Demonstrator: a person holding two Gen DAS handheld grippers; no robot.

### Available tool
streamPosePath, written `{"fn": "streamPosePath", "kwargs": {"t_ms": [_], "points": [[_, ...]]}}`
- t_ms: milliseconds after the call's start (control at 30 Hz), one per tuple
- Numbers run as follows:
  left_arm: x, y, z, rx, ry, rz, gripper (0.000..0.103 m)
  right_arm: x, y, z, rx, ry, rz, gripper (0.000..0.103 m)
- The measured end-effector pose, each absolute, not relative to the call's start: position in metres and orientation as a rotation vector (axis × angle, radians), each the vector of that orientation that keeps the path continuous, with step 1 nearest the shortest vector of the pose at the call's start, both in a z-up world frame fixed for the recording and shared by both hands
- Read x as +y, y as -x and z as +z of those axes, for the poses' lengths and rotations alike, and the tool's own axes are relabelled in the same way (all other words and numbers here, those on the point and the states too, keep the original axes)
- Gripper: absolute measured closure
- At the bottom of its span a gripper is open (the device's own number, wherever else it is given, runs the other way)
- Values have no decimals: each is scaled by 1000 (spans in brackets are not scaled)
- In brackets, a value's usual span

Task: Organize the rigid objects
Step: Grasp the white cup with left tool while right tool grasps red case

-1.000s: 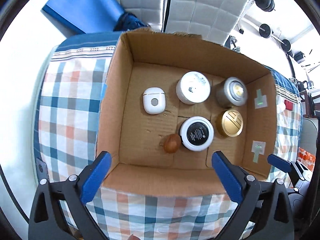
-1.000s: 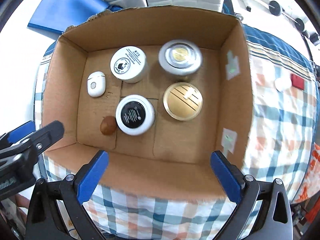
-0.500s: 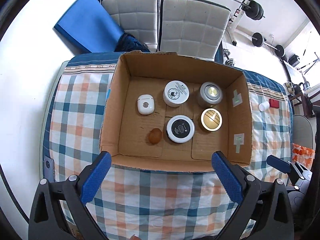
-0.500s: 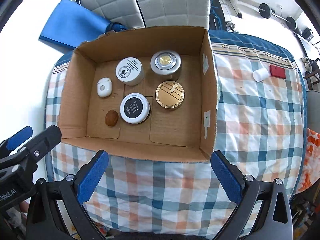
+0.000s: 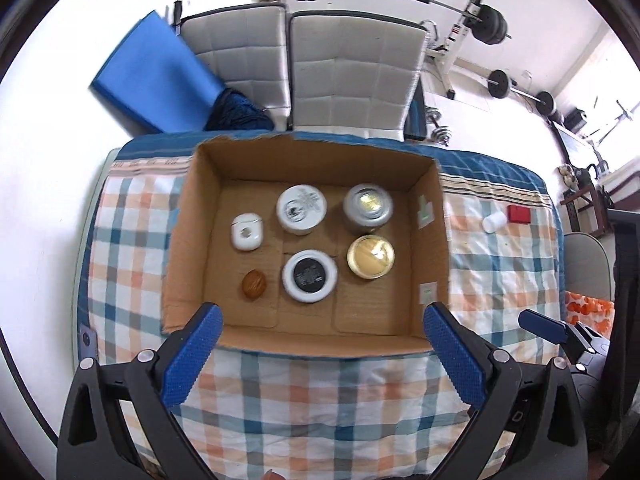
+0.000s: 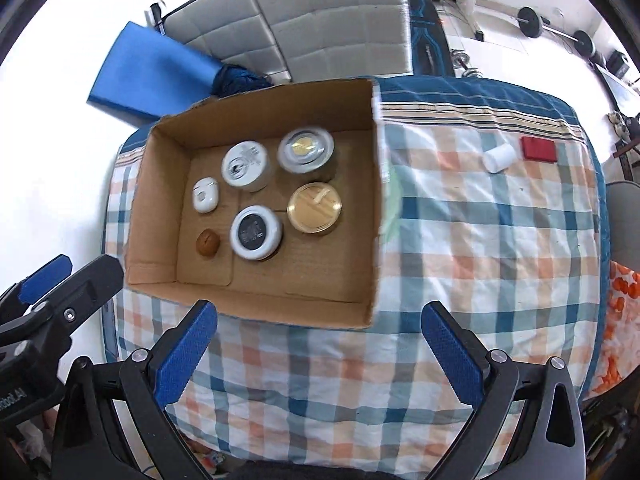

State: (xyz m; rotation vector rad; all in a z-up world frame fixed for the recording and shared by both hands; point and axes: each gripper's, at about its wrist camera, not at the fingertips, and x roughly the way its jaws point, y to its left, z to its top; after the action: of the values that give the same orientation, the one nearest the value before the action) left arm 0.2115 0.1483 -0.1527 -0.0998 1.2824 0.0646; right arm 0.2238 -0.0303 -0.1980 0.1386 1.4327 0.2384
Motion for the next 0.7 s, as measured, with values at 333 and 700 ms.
{"fn": "streamPosePath", "kwargs": {"t_ms": [333,700], "points": [[9,-303,-185,1297,-27,-90,0,-185,-288,-224,1437,-196,9,0],[-108,-390,-276,1383,-168,-208,9,-315,-369,-298,1495,-239,-105,0]]}}
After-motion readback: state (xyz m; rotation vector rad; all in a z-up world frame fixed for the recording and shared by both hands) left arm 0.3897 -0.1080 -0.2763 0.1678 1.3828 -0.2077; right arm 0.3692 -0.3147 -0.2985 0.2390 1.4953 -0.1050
